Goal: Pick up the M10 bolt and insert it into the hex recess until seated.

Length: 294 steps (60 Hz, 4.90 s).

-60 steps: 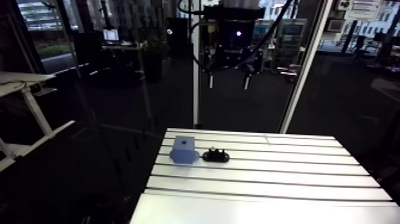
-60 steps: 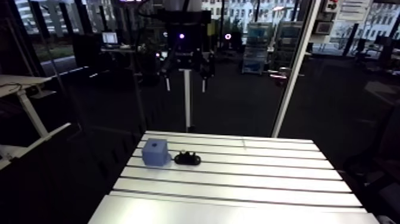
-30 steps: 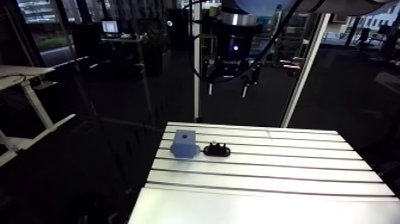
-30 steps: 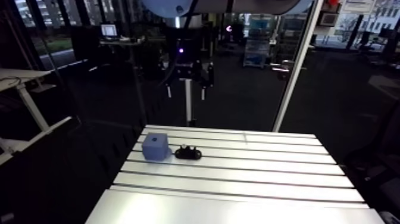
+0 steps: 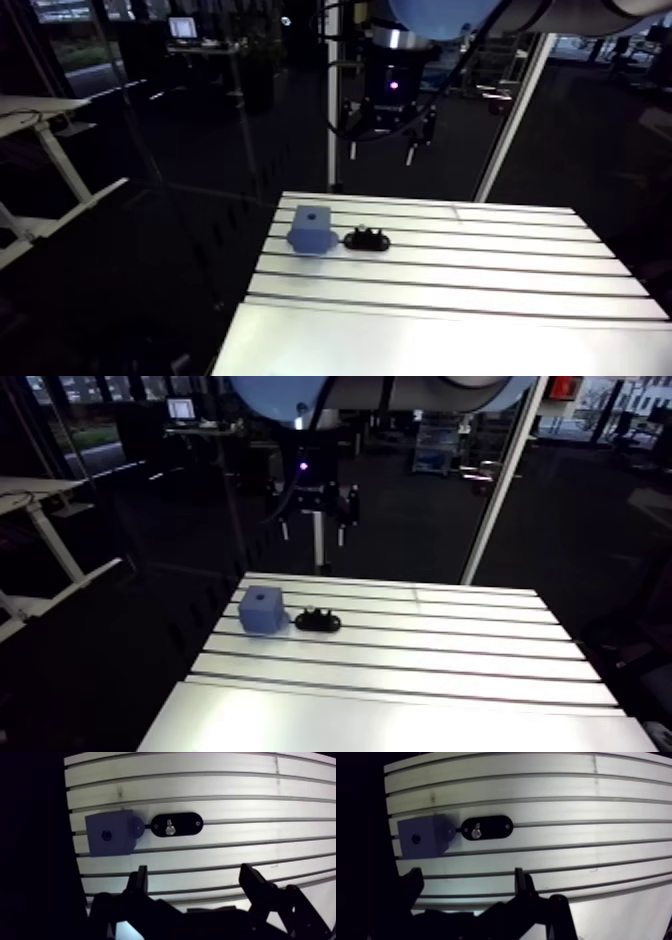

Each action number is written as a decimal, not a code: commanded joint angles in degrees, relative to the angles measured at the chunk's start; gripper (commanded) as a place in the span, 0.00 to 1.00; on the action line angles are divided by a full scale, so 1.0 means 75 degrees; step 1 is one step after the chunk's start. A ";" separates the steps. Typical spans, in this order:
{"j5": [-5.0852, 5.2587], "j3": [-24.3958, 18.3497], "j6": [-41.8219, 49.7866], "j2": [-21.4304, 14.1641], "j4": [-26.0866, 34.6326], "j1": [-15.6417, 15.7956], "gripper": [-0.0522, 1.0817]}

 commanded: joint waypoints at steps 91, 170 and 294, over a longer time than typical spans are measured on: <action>0.0017 0.1001 0.1021 0.1209 -0.2162 0.0150 0.05; 0.0028 0.1190 0.0671 0.1600 -0.2678 0.0280 0.31; 0.0005 0.1235 0.0518 0.1823 -0.2901 0.0222 0.41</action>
